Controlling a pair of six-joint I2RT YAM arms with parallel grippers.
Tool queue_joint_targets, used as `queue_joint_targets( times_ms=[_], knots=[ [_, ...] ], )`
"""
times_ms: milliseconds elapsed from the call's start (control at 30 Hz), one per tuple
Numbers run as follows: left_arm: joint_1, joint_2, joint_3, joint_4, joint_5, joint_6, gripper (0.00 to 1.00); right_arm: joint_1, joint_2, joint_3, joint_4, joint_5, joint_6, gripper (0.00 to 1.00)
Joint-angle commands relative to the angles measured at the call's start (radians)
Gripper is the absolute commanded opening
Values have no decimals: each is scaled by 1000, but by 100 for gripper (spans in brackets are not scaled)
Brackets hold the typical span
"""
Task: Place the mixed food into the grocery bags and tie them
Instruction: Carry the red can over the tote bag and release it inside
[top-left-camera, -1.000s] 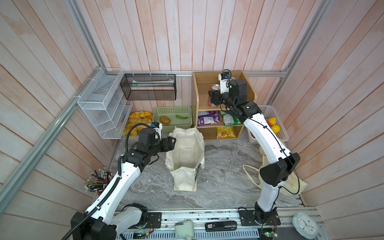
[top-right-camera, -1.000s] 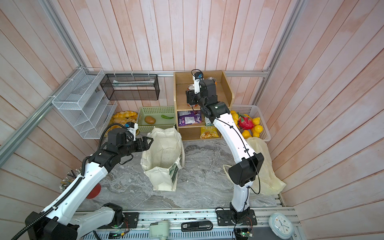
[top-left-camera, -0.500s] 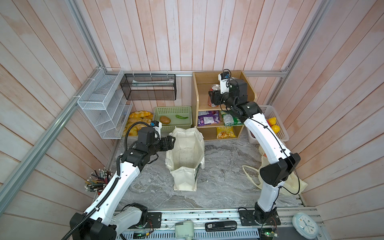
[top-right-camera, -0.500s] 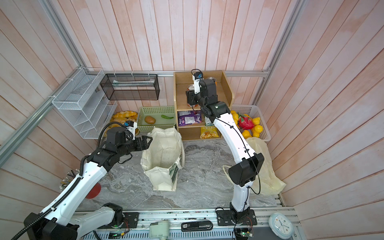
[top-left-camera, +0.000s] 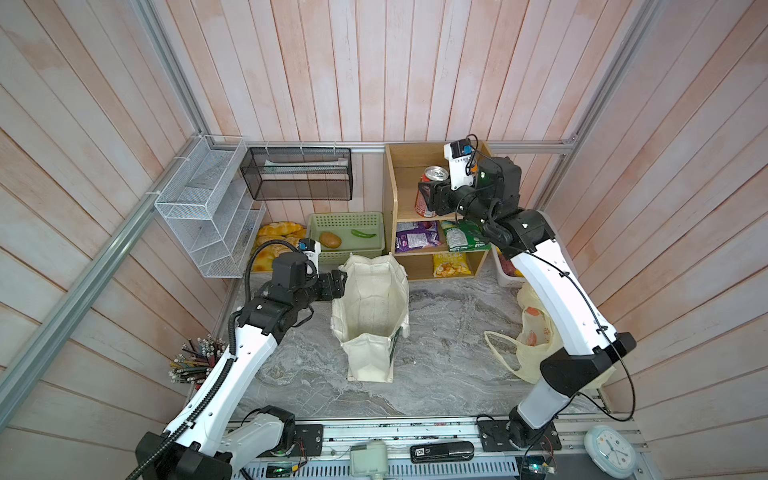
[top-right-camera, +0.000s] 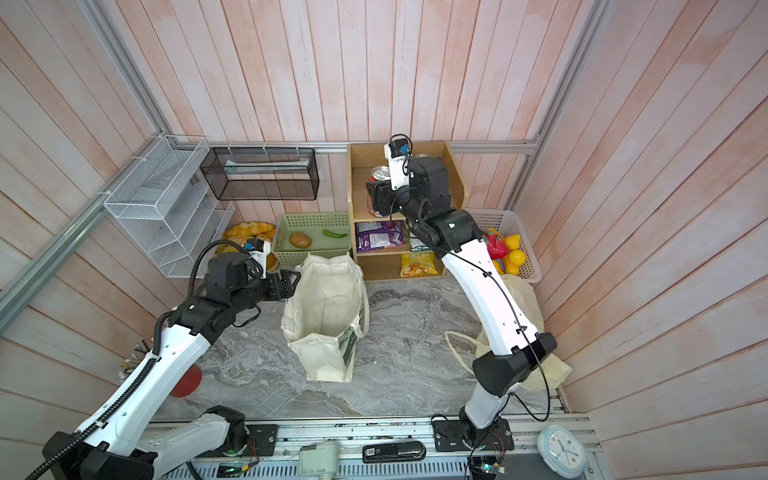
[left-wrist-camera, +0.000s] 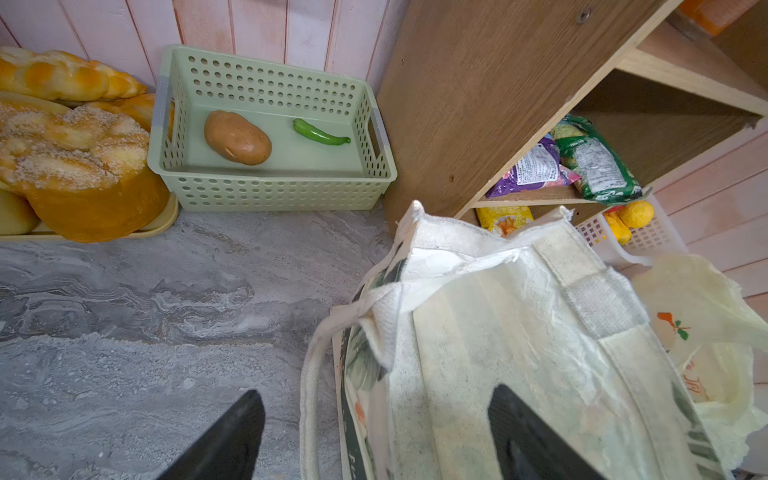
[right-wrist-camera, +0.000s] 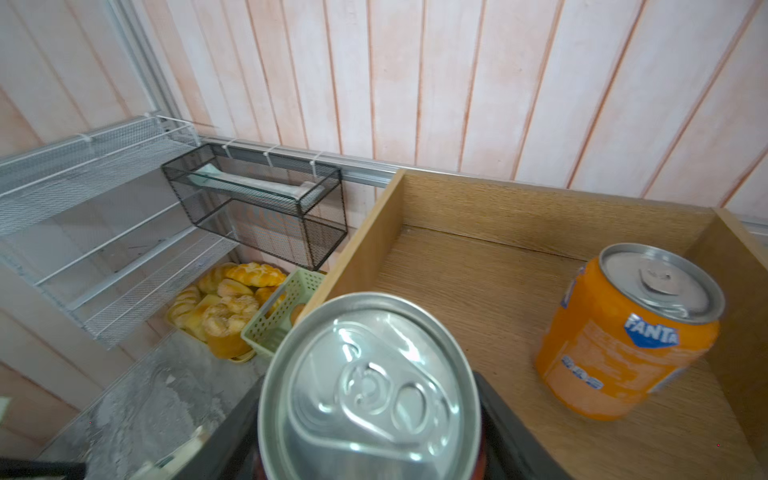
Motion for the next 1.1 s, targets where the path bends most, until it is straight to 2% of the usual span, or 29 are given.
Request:
queue_joint_targets(
  times_ms=[0,167,300,533,600,667,833,1067],
  knots=[
    [3,4,-31,6,19,9,87,80,-72,-96,153,-50,-7,8],
    [4,6,-49,12,45,12,86,191,-134,-364,338,-66,-1,8],
    [4,-1,-68,22,63,11,81,220,-130,-520,462,-76,18,8],
    [4,-15,-108,47,85,12,71,240,-75,-657,575,-106,26,8],
    [4,-10,-116,63,107,8,63,250,-59,-678,599,-114,25,8],
    [4,-3,-123,80,136,2,49,264,-39,-691,618,-126,15,8],
    [4,15,-123,87,151,-7,1,309,39,-698,643,-80,-53,6],
    [4,10,-129,96,153,-14,0,320,144,-798,821,45,-62,4]
  ],
)
